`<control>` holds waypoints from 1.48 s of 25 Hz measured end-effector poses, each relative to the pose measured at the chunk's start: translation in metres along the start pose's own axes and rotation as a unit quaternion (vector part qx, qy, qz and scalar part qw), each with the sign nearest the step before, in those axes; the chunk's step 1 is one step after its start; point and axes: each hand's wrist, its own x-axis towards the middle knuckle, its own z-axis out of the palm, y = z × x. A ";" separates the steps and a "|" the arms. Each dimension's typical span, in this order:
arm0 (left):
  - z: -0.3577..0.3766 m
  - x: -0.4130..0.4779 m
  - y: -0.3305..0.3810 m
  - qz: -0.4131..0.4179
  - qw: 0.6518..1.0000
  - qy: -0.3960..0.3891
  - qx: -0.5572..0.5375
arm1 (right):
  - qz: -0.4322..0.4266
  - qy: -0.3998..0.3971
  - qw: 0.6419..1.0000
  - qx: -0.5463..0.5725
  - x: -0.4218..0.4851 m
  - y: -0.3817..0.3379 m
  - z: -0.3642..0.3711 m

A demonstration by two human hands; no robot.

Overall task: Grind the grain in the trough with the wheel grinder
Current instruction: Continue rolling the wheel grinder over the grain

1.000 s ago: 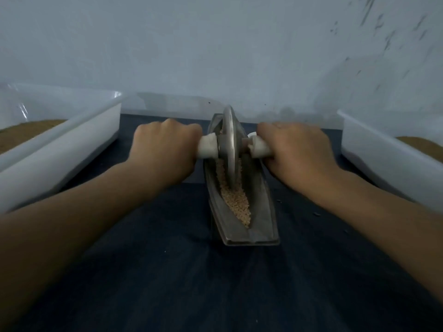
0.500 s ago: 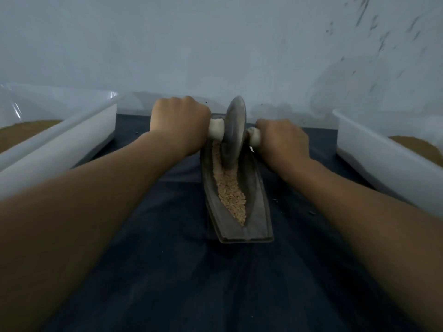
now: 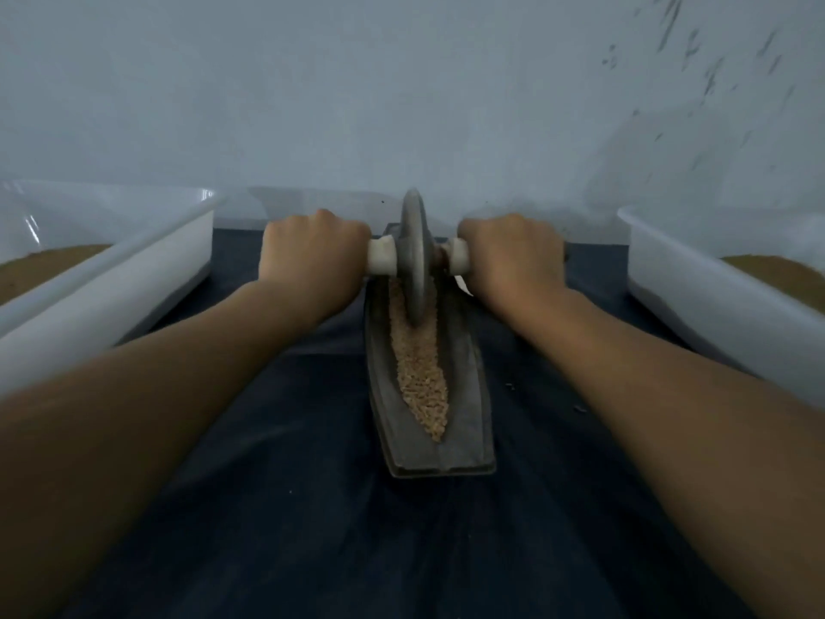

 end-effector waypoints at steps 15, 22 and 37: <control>0.004 0.016 -0.003 -0.009 0.999 -0.029 -0.033 | 0.001 -0.009 1.000 -0.016 0.019 -0.005 0.007; -0.008 -0.066 -0.022 0.093 0.983 0.159 -0.021 | -0.109 0.120 0.986 -0.038 -0.077 0.024 -0.023; -0.007 -0.063 -0.025 0.110 0.980 0.166 -0.023 | -0.100 0.063 0.993 -0.013 -0.075 0.023 -0.026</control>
